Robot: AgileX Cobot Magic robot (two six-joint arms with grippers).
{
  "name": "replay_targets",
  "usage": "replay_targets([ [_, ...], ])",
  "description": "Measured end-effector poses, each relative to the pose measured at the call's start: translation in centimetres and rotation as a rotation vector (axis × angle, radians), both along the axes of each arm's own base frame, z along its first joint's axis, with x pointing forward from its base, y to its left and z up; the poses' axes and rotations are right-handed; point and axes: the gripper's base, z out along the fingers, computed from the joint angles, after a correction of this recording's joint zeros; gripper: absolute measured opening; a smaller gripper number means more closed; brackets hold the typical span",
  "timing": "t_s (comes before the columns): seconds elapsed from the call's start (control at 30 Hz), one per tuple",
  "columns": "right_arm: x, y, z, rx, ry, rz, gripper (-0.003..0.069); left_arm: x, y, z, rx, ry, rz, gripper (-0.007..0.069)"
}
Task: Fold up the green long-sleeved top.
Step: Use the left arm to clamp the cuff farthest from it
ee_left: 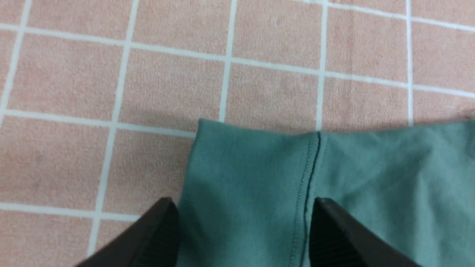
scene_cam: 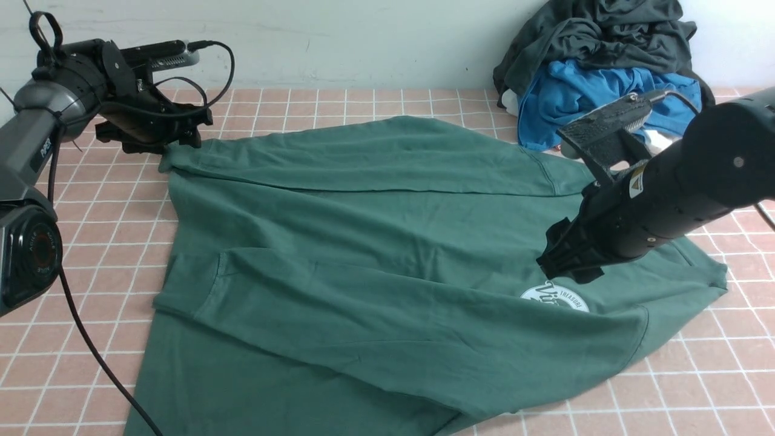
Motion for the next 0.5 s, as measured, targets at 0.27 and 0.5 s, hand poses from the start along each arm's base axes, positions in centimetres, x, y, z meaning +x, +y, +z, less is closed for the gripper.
replay_targets([
  [0.27, 0.0, 0.0, 0.0, 0.002, -0.004, 0.000, 0.0386, -0.2, 0.0, 0.1, 0.017, 0.014, -0.030, 0.0021],
  [0.5, 0.0, 0.0, 0.0, 0.002, -0.005, 0.000, 0.0386, -1.5, -0.4, 3.0, 0.005, 0.092, -0.067, -0.0001],
])
